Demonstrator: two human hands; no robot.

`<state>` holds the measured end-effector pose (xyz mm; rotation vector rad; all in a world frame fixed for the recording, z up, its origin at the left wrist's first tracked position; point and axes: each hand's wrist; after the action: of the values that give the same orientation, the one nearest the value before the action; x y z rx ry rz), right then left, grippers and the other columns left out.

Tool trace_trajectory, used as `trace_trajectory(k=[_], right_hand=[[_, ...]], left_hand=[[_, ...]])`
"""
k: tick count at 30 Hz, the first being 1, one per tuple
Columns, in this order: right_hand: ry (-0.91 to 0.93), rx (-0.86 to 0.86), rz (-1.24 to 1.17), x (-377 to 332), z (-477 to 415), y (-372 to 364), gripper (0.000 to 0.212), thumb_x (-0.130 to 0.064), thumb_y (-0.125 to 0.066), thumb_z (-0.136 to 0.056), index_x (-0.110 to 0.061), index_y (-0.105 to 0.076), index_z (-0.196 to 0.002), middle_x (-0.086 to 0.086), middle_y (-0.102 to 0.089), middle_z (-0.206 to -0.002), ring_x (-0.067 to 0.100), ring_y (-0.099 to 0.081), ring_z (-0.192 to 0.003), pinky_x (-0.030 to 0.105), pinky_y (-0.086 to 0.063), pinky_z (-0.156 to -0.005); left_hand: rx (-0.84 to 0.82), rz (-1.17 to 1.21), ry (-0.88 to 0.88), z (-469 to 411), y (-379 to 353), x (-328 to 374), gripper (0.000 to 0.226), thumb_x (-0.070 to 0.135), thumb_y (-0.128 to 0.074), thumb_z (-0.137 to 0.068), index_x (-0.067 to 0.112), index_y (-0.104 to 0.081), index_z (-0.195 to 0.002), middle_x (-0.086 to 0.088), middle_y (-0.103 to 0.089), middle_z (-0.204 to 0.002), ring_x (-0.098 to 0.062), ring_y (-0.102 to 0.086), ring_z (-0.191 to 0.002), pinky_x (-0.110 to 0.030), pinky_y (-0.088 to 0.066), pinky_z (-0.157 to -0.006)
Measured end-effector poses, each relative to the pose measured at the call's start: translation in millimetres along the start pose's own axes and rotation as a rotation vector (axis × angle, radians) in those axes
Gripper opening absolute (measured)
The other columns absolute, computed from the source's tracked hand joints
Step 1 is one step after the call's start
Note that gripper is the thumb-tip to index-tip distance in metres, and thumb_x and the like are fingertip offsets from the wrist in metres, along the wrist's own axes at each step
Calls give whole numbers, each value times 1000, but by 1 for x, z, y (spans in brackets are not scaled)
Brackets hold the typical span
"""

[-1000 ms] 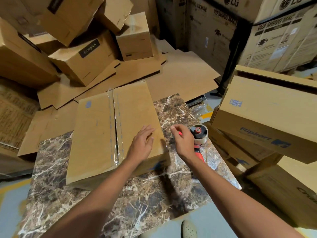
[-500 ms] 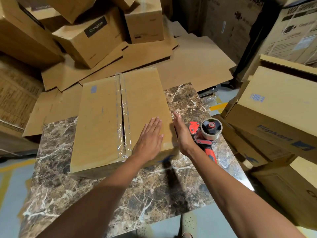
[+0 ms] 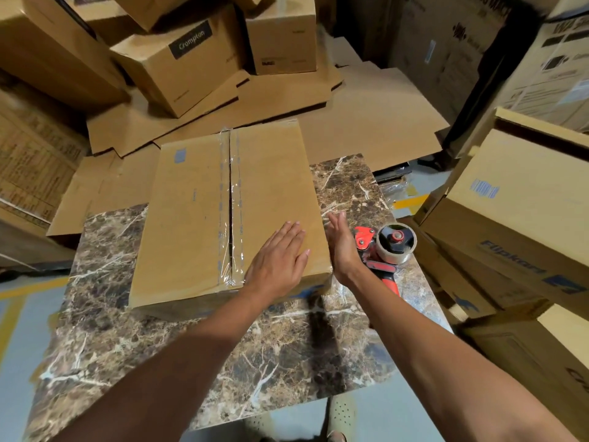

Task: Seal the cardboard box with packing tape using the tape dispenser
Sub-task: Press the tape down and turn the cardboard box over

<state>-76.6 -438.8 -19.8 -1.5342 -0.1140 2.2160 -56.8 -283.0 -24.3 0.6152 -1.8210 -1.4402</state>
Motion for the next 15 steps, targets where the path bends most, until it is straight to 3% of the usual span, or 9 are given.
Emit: trace_trajectory(k=[2, 5, 7, 9, 12, 15], right_hand=[[50, 55, 95, 2, 1, 6, 68, -66, -19, -97, -24, -36, -149, 3, -32, -158, 19, -28, -146, 43, -22, -119], [229, 46, 365, -3, 6, 13, 74, -70, -23, -91, -24, -47, -143, -2, -40, -154, 10, -33, -142, 39, -24, -119], [319, 12, 434, -3, 7, 17, 66, -60, -25, -98, -17, -50, -142, -4, -40, -153, 0, -37, -138, 30, -28, -118], [338, -48, 414, 1, 4, 22, 57, -48, -27, -103, -14, -51, -141, -10, -37, -150, -15, -39, -129, 14, -31, -110], [249, -49, 253, 10, 4, 20, 58, -54, -26, -101, -19, -55, -137, -7, -51, -144, 3, -44, -134, 23, -36, -110], [85, -10, 0, 18, 6, 11, 58, -47, -20, -105, -13, -56, -134, -2, -63, -128, 8, -57, -122, 20, -46, -97]], left_hand=[[5, -65, -128, 5, -1, -1, 59, 42, -30, -98, 4, -51, -138, -15, -45, -148, -27, -37, -141, -41, -29, -117], [-93, -184, -262, 6, -3, -2, 63, 45, -29, -98, 3, -42, -143, -17, -33, -154, -29, -28, -145, -44, -26, -119], [-153, -244, -263, 6, -5, -3, 70, 52, -22, -99, 4, -30, -149, -16, -19, -159, -27, -16, -149, -43, -15, -121], [-162, -297, -263, 6, -5, 0, 74, 57, -18, -99, 4, -24, -150, -15, -14, -160, -27, -12, -149, -41, -8, -121], [-147, -318, -262, 6, -5, 0, 75, 59, -19, -99, 5, -25, -151, -14, -17, -160, -27, -17, -149, -39, -11, -120], [-67, -296, -240, 3, -3, 5, 72, 61, -31, -97, 7, -40, -143, -14, -36, -154, -27, -35, -142, -38, -24, -116]])
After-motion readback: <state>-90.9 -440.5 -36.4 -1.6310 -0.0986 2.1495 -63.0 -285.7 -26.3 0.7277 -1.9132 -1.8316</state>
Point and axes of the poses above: each hand's wrist, its own z-axis away from the middle knuckle, its own y-axis out of the back of the hand, x = y × z
